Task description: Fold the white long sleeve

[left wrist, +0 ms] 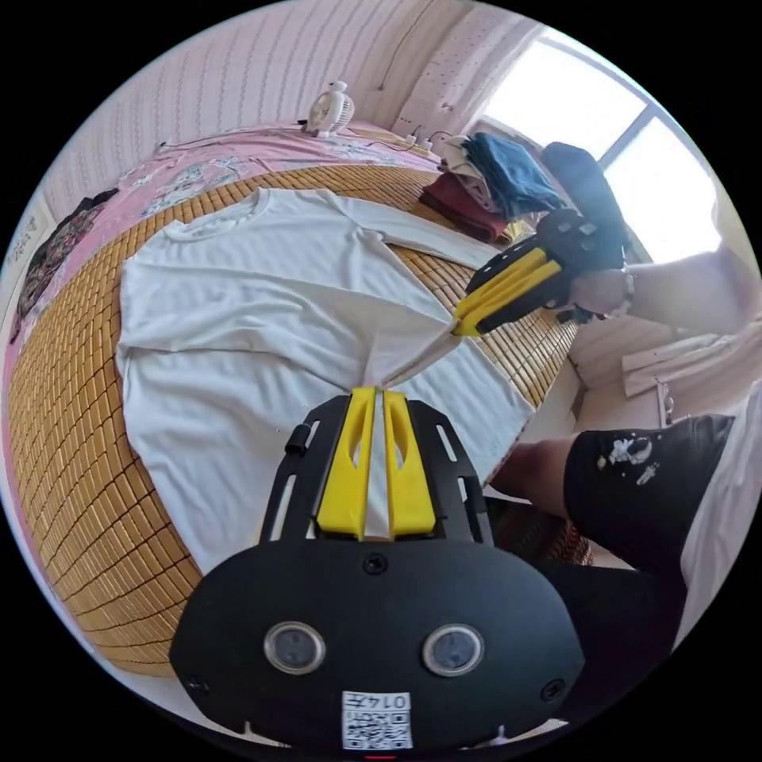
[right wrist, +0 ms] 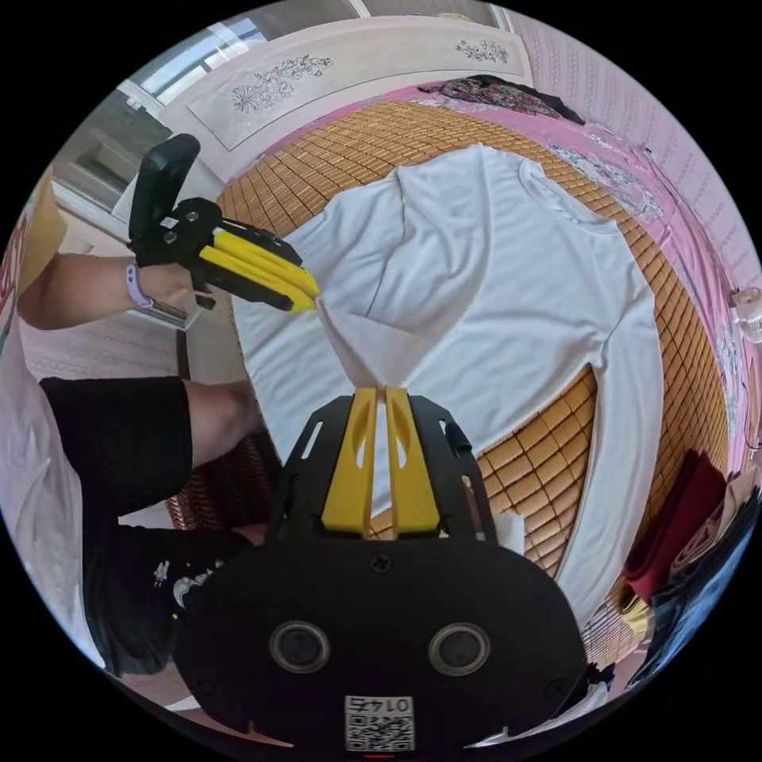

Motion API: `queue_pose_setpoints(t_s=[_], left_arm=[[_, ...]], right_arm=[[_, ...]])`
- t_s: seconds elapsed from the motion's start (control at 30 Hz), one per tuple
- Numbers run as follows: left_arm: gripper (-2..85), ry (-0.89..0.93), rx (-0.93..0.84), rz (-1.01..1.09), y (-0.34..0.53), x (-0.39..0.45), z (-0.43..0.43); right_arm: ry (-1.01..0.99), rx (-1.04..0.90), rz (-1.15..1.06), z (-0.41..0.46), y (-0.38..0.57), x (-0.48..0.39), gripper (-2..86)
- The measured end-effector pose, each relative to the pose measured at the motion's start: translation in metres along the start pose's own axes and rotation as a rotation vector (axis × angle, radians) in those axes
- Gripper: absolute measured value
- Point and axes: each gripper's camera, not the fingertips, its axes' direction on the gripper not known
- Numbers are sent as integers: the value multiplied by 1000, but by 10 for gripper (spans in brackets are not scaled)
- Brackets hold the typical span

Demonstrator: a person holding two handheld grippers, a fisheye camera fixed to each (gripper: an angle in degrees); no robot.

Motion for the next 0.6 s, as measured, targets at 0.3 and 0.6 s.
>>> queue_pose_setpoints(t_s=[0.3, 0.6], left_arm=[[57, -37, -67, -58, 32, -9, -15], [68, -377, -35, -380, 44, -153, -42]], right_arm=[[21, -174, 61, 12, 39, 27, 59], [47, 138, -62, 10, -143, 67, 61]])
